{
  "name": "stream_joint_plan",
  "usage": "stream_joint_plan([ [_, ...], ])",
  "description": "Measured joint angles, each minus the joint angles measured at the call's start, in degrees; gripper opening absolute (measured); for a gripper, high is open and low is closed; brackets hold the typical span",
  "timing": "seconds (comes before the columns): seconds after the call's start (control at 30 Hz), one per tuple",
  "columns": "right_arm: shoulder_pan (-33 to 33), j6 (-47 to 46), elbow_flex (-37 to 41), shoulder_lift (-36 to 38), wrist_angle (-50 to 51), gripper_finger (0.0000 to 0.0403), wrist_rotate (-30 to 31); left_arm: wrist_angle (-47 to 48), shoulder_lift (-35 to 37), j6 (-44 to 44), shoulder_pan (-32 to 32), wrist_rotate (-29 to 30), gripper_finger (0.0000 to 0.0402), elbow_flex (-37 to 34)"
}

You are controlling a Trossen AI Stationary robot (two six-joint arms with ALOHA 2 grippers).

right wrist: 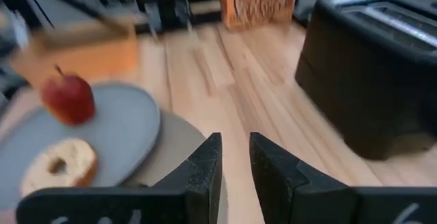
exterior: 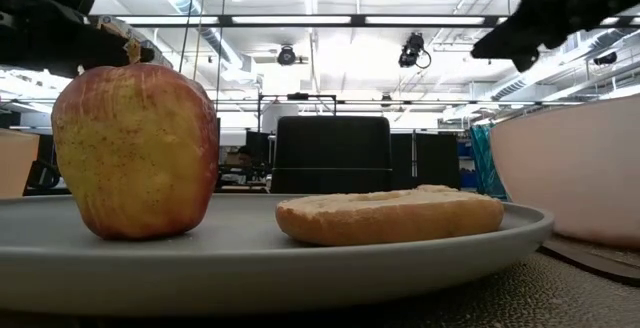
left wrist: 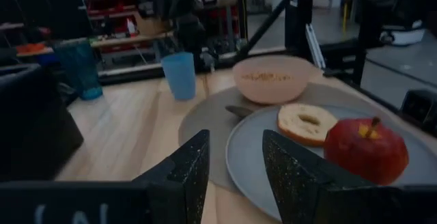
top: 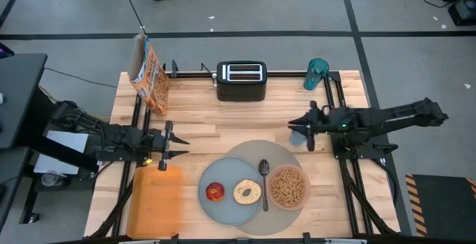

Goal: Arrange a breakfast setting
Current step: Return to Home Position

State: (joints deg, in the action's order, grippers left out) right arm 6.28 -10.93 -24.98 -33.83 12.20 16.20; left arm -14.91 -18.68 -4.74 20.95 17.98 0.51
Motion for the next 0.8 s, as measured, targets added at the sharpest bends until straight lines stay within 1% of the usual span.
stream_joint_plan([
  [0.13, -0.02, -1.82, 5.27, 8.65, -1.51, 0.0067, 0.41, 2.10, 4.22, -0.06, 0.02, 0.02, 0.0143, 0.00],
  [0.3, -0.02, -2.18, 9.91, 18.41, -1.32, 0.0034, 0.76, 5.29, 8.08, -0.78, 1.23, 0.65, 0.0143, -0.02],
  [0.43, -0.02, 0.49, 12.26, 26.18, -1.38, 0.0012, 1.73, 5.85, 9.87, -4.28, 3.22, 6.85, 0.0143, -0.04],
  [0.5, -0.02, 1.06, 12.85, 29.75, -1.50, 0.0007, 2.30, 4.88, 10.37, -5.94, 3.73, 11.40, 0.0143, -0.04],
  [0.57, -0.02, 1.30, 13.51, 32.91, -1.85, 0.0007, 2.19, 4.21, 10.72, -6.44, 3.60, 14.31, 0.0143, -0.04],
  [0.63, -0.02, 0.68, 14.46, 33.67, -2.79, 0.0011, 1.06, 3.96, 10.96, -6.41, 3.61, 14.48, 0.0143, -0.04],
  [0.73, -0.02, 0.03, 16.66, 33.13, -4.42, 0.0022, -2.72, 4.21, 11.16, -6.47, 3.61, 13.01, 0.0140, -0.07],
  [0.8, -0.03, -0.94, 18.45, 33.21, -4.48, 0.0026, -2.25, 4.74, 11.39, -6.90, 3.61, 10.77, 0.0133, -0.07],
])
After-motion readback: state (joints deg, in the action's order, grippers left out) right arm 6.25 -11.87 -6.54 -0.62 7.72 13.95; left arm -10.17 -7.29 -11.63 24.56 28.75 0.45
